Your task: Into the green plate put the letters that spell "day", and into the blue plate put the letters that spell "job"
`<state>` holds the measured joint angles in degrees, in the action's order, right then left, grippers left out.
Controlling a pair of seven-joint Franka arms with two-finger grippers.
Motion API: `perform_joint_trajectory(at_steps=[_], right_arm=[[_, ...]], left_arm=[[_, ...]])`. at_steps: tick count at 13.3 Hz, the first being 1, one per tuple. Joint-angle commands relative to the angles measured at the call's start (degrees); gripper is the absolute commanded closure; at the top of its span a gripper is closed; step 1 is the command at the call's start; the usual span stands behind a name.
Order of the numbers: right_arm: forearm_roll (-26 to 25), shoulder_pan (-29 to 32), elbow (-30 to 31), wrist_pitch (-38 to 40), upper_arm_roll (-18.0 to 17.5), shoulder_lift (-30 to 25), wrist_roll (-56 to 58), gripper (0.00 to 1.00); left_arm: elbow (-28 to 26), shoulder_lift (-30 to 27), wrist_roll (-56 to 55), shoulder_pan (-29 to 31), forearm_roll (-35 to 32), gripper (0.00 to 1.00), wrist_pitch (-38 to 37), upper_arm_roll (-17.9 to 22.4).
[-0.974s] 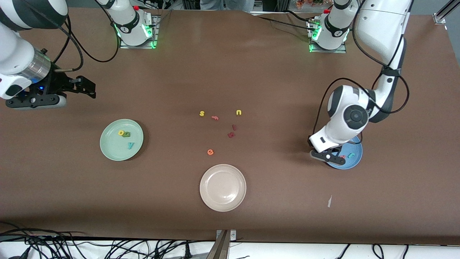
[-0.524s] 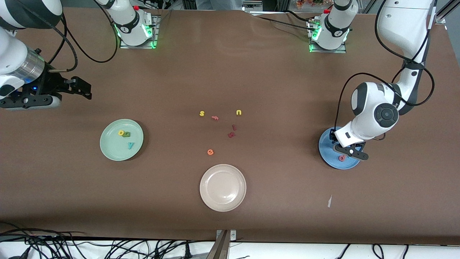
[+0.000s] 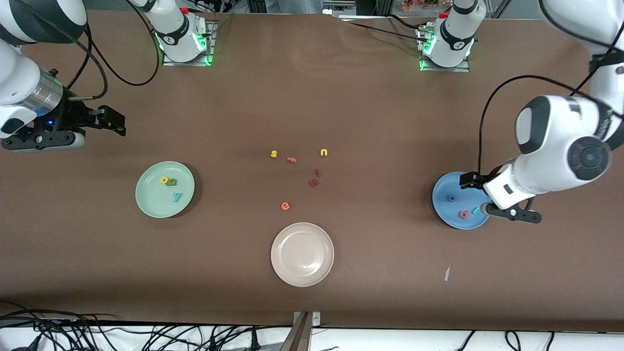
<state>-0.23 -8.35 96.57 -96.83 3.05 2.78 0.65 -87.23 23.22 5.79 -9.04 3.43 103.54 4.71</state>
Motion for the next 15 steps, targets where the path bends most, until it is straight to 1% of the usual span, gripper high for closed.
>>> perform_joint_trajectory(at_steps=[1,2,4,5,7,9,10,11,13,15], right_arm=[[-0.2,0.09,-1.91,1.03,0.2,0.83,0.94,0.0],[-0.21,0.09,-1.91,0.94,0.2,0.83,0.76,0.0],[-0.29,0.0,-1.91,0.67,0.2,0.83,0.76,0.0],[-0.21,0.0,-1.91,0.59,0.2,0.83,0.67,0.0],[-0.29,0.0,-1.91,0.58,0.2,0.83,0.76,0.0],[-0.38,0.0,-1.91,0.67,0.2,0.83,0.76,0.0],[-0.47,0.0,-1.91,0.76,0.2,0.83,0.76,0.0],[-0.9,0.0,-1.91,0.76,0.2,0.83,0.76,0.0],[-1.08,0.0,-1.91,0.85,0.2,0.91,0.76,0.0],[-1.08,0.0,-1.91,0.94,0.11,0.83,0.76,0.0]], left_arm=[[3.91,0.43,-1.13,-0.01,0.79,0.0,-3.43,-0.14],[4.78,-0.18,-1.13,-0.01,0.88,0.0,-4.74,-0.32],[7.33,-1.06,-0.95,0.08,0.7,0.0,-9.82,-0.15],[7.77,-1.76,-0.95,0.16,0.7,0.0,-10.63,-0.05],[5.94,-6.05,-0.95,0.08,-0.08,0.0,-11.95,-0.05],[6.28,-8.87,-0.95,-0.1,-3.76,0.0,-15.71,0.03],[6.81,-9.41,-1.04,-0.27,-3.87,0.0,-18.0,0.38],[7.25,-9.76,-1.04,-0.8,-3.52,0.0,-18.72,1.95],[6.64,-11.17,-2.52,-0.98,-2.73,0.0,-18.64,2.14],[6.46,-12.93,-7.79,-2.11,-2.28,0.0,-19.07,2.14]])
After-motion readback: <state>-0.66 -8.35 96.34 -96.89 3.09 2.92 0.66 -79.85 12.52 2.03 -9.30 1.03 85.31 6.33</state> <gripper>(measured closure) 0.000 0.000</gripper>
